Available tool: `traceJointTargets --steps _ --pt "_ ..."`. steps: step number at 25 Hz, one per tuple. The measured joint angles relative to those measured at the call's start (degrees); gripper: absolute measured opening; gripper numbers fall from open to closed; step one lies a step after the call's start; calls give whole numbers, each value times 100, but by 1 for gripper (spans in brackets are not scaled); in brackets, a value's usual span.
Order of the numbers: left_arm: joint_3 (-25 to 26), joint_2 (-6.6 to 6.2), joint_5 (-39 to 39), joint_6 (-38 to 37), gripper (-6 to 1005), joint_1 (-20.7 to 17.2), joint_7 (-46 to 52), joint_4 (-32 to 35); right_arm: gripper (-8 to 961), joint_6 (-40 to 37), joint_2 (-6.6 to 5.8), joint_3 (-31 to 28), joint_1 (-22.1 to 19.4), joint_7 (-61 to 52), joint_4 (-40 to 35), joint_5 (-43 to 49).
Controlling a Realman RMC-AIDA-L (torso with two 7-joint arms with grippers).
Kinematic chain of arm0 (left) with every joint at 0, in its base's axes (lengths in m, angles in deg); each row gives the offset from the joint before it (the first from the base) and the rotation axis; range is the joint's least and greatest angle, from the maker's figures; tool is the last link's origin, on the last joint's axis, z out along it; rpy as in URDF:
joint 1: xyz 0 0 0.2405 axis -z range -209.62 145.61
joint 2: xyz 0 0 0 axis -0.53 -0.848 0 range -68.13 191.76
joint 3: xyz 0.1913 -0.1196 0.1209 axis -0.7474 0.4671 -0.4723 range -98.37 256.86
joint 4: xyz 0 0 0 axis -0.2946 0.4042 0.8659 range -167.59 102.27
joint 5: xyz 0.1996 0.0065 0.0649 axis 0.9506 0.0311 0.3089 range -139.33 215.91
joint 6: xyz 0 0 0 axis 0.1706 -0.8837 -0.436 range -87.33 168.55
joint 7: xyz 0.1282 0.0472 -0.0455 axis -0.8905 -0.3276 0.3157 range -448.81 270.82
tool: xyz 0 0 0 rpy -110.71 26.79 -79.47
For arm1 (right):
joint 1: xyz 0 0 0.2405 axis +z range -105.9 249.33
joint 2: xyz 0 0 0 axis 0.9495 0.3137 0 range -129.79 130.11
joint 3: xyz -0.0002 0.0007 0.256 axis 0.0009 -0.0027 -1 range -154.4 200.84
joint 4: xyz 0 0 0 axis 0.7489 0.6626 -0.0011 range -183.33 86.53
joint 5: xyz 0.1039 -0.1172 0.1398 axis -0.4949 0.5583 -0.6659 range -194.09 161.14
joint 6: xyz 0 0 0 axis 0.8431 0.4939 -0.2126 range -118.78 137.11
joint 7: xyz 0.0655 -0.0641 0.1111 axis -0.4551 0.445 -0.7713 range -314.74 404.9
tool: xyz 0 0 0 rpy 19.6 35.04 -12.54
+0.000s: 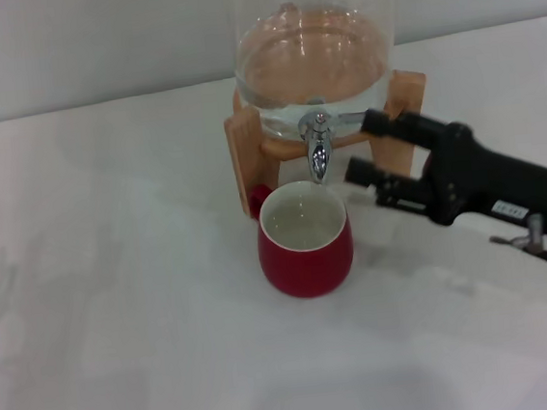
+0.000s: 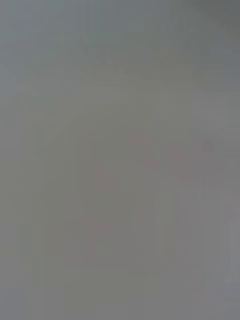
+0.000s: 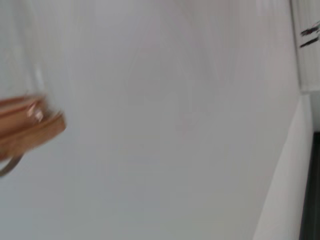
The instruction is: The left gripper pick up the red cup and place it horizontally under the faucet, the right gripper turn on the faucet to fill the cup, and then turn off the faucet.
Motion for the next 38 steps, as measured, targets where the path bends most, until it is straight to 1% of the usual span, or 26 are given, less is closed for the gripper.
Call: traceJointTargets --steps 4,10,12,15,17,18,26,38 --pt "3 -6 -4 0 889 0 0 22 765 -86 -36 -284 -54 -6 2 0" --pt "4 -8 -8 0 889 0 0 73 765 1 -40 -697 -85 1 10 -2" --pt "11 -8 -8 -1 889 0 0 91 765 77 -25 -907 -86 16 23 -1" --pt "21 -8 -9 -12 889 0 0 127 765 157 31 -1273 -120 125 42 -15" --pt "21 -8 -18 -21 889 0 0 129 765 167 46 -1360 -130 155 47 -19" --pt "22 -8 -23 -25 889 -1 0 129 766 204 103 -1672 -160 224 58 -17" --pt "20 -8 -29 -50 889 -22 6 114 766 427 152 -2104 -236 456 64 -31" --pt "29 -8 -175 -54 889 -27 9 101 779 646 175 -2623 -283 899 95 -103"
